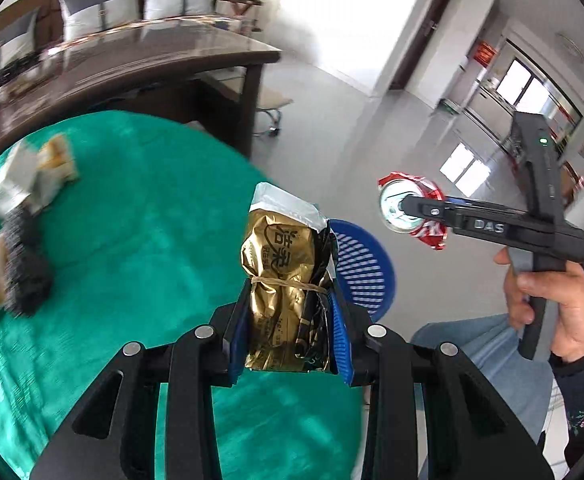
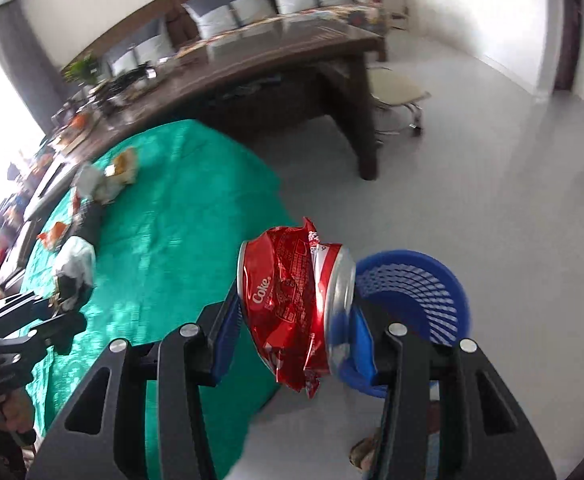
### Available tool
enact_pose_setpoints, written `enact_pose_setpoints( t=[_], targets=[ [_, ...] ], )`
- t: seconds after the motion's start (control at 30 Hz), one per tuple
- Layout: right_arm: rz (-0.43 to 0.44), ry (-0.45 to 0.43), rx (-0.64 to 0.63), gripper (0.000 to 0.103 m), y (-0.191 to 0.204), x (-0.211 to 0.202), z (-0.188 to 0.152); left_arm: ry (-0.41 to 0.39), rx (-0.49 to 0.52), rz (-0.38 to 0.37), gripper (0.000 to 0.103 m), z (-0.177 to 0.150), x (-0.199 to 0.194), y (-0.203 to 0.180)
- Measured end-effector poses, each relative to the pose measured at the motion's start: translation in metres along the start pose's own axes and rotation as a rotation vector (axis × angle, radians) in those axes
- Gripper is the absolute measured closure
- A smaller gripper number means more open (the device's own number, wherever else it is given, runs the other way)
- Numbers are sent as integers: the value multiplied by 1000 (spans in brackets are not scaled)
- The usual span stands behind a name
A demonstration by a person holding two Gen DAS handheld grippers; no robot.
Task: Collect trash
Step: 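Carry the gold wrapper and Coke can to the wastebasket and open both tools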
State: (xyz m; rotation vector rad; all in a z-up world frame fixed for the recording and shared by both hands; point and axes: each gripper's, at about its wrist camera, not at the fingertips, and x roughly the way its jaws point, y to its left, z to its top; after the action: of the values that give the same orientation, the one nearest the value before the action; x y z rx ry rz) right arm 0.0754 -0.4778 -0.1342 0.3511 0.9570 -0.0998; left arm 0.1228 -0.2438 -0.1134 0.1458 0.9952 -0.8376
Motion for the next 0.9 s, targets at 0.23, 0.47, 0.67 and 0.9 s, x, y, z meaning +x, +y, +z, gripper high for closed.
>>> enact_pose_setpoints(
  t=[0.23, 0.47, 0.67, 0.9],
  targets=[
    [-44, 40, 112, 57, -70, 23, 4, 77, 71, -49, 68, 36, 84, -68],
    [-11, 65, 243, 56, -115, 51, 3, 140, 58, -59, 68, 50, 157, -94],
    [29, 69, 328, 56, -139, 62, 3, 164, 43, -58, 67, 54, 192, -98],
    [36, 68, 362, 54, -151, 66, 4, 186, 36, -50, 65, 52, 213, -98]
  ],
)
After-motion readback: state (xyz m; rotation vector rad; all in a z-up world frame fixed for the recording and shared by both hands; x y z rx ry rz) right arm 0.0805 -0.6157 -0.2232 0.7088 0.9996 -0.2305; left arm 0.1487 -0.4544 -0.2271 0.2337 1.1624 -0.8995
